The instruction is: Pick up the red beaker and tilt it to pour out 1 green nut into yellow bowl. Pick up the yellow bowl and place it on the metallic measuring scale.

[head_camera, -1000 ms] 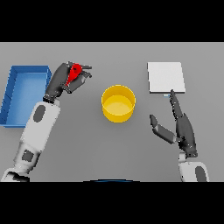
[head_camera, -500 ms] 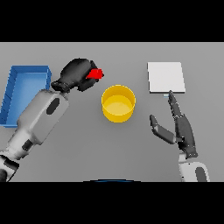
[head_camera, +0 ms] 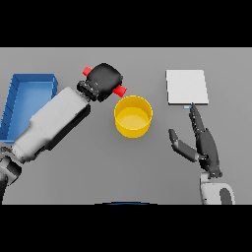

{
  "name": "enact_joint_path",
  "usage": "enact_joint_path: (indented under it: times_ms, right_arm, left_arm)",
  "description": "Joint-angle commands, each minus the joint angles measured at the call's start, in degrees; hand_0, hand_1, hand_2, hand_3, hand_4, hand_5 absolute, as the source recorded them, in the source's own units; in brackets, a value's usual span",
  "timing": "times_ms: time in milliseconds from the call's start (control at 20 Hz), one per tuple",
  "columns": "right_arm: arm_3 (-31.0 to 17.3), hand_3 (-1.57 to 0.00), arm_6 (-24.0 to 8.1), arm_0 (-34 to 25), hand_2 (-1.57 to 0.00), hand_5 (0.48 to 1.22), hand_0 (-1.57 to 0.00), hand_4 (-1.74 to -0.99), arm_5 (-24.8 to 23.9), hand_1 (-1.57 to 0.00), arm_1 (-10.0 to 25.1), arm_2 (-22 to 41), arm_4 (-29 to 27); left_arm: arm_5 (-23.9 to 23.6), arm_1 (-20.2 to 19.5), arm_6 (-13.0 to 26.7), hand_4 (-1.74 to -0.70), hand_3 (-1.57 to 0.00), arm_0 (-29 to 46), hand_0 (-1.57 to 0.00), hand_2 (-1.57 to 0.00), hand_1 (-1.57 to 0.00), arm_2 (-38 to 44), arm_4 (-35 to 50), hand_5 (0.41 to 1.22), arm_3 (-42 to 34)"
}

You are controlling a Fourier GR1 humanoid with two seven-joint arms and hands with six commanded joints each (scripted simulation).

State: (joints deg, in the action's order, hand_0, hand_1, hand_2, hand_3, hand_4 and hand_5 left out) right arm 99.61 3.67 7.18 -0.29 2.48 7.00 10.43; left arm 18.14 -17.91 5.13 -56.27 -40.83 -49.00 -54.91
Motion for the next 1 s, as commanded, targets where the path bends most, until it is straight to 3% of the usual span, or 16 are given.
enact_joint_path:
  times_ms: [0, 150, 350, 600, 700, 950]
  right_arm:
    - [-0.4, 0.00, 0.4, 0.4, 0.00, 0.639, 0.00, -1.206, 0.1, 0.00, -0.2, -0.1, -0.3]
    - [0.2, 0.00, 1.3, 0.8, 0.00, 0.617, 0.00, -1.221, -0.6, 0.00, -0.3, 0.1, 0.6]
    - [-0.4, 0.00, 2.2, 0.7, 0.00, 0.584, 0.00, -1.205, -1.8, 0.00, -0.7, 0.7, 2.4]
    - [0.0, 0.00, 2.8, 0.5, 0.00, 0.567, 0.00, -1.152, -2.4, 0.00, -0.7, 0.4, 2.6]
    - [-0.1, 0.00, 1.7, 0.1, 0.00, 0.566, 0.00, -1.147, -2.3, 0.00, -0.5, -0.1, 1.9]
    - [-0.3, 0.00, 2.1, 0.0, 0.00, 0.578, 0.00, -1.136, -2.6, 0.00, -0.7, 0.5, 3.0]
  left_arm:
    - [0.2, 0.3, -1.4, -1.72, -1.29, -1.2, -1.57, -1.57, -1.57, -1.3, -1.3, 1.217, 1.2]
    - [0.8, 0.7, -5.4, -1.73, -1.43, -3.5, -1.57, -1.57, -1.57, -4.7, -4.5, 1.219, 2.8]
    - [2.4, 1.4, -7.7, -1.73, -1.51, -7.5, -1.57, -1.57, -1.57, -9.2, -9.0, 1.220, 4.8]
    - [2.3, 0.8, -11.7, -1.74, -1.55, -11.1, -1.57, -1.57, -1.57, -15.7, -15.4, 1.221, 5.8]
    - [1.9, 0.4, -13.0, -1.74, -1.56, -12.1, -1.57, -1.57, -1.57, -17.6, -17.4, 1.221, 6.1]
    - [-0.2, 1.2, -14.5, -1.73, -1.57, -14.0, -1.57, -1.57, -1.57, -22.5, -22.7, 1.221, 8.0]
